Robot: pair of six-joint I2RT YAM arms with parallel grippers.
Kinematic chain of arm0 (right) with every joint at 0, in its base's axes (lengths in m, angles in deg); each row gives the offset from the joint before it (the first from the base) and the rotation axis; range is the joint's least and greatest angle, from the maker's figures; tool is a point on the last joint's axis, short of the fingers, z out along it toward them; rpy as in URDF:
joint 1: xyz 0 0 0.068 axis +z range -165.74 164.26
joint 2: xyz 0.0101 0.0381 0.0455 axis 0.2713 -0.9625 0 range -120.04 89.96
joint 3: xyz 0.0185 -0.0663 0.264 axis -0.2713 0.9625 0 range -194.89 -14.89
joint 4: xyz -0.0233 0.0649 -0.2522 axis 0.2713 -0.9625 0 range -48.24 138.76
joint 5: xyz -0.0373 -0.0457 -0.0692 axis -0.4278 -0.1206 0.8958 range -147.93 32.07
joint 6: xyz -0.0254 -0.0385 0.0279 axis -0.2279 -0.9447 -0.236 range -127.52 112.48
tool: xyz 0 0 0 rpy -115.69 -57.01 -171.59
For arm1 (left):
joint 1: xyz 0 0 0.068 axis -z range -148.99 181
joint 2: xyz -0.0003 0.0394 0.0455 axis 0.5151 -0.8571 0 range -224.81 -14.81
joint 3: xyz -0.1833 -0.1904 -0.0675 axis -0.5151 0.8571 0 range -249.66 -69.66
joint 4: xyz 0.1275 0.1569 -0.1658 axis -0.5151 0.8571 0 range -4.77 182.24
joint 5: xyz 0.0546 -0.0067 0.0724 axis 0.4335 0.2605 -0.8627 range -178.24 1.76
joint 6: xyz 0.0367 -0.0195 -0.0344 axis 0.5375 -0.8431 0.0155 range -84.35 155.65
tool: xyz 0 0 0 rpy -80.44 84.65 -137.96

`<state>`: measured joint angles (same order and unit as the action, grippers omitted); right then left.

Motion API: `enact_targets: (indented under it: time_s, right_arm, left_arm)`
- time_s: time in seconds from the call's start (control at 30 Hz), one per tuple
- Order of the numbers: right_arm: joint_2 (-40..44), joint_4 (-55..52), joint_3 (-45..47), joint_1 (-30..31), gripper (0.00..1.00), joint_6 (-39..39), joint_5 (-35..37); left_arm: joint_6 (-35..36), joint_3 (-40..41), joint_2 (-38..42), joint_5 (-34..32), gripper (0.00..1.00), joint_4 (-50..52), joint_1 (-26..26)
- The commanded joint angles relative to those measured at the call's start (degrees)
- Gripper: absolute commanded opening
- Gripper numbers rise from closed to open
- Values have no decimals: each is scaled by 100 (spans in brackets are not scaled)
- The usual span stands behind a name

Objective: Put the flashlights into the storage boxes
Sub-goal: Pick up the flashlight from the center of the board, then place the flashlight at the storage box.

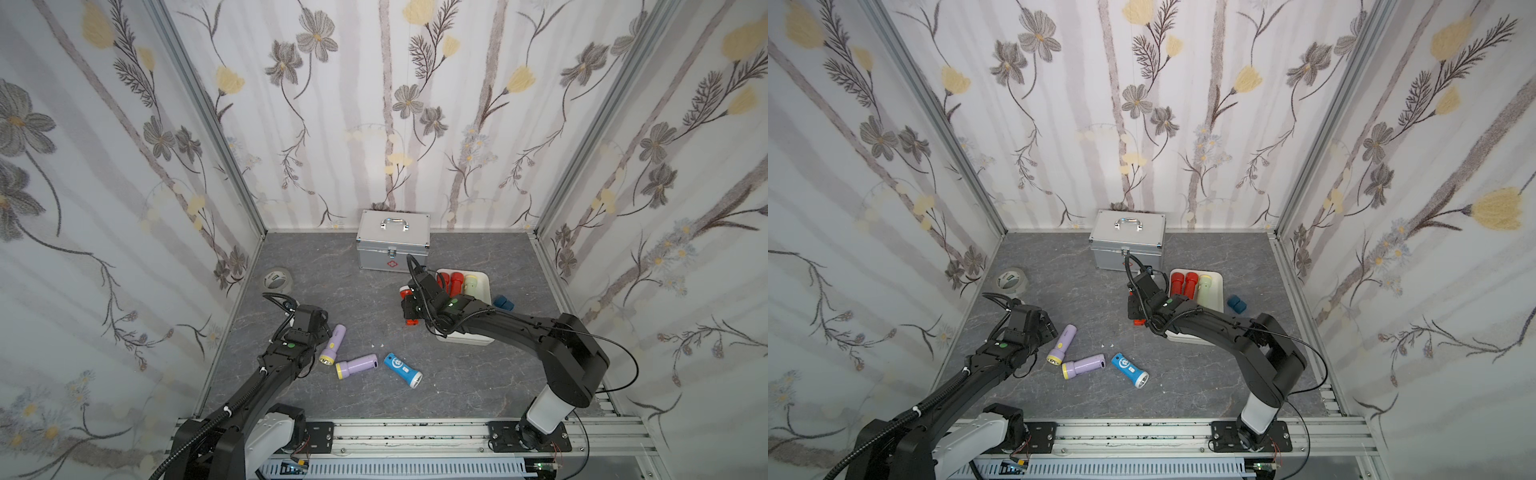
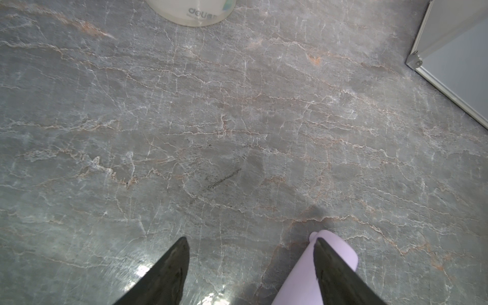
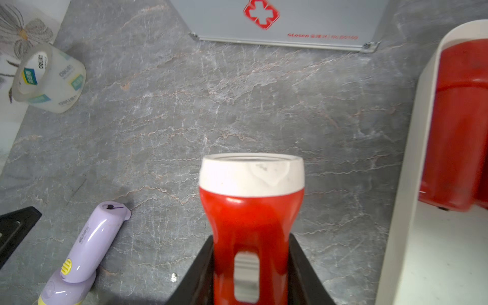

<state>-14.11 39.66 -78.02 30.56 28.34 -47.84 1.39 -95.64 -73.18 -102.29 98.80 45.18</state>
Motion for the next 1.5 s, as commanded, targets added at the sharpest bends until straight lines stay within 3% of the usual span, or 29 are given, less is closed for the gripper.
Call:
enact_targets:
  time_s: [0.0,0.23,0.4,0.6,1.13,1.47]
  right_arm:
    - [359,245,233,-148,32,8,28]
    - [1203,134,941,-1536,33,-310,-24]
    - [1149,-10,1052,-2398,34,-702,41]
    - [589,-230,761,-2896,33,-834,213]
    - [-532,-882,-139,-3163,35,-1283,871]
    - [-832,-885,-250,-3115,37,-1353,747]
  left_arm:
    - [2,14,36,-27,76,-65,-2]
    - [20,5,-27,14,75,-99,-11]
    - [36,-21,-86,40,76,-118,-13]
    - [40,-16,-69,33,76,-99,-15]
    - [51,-24,-96,71,76,-126,-33]
    - [59,-26,-97,90,76,-139,-40]
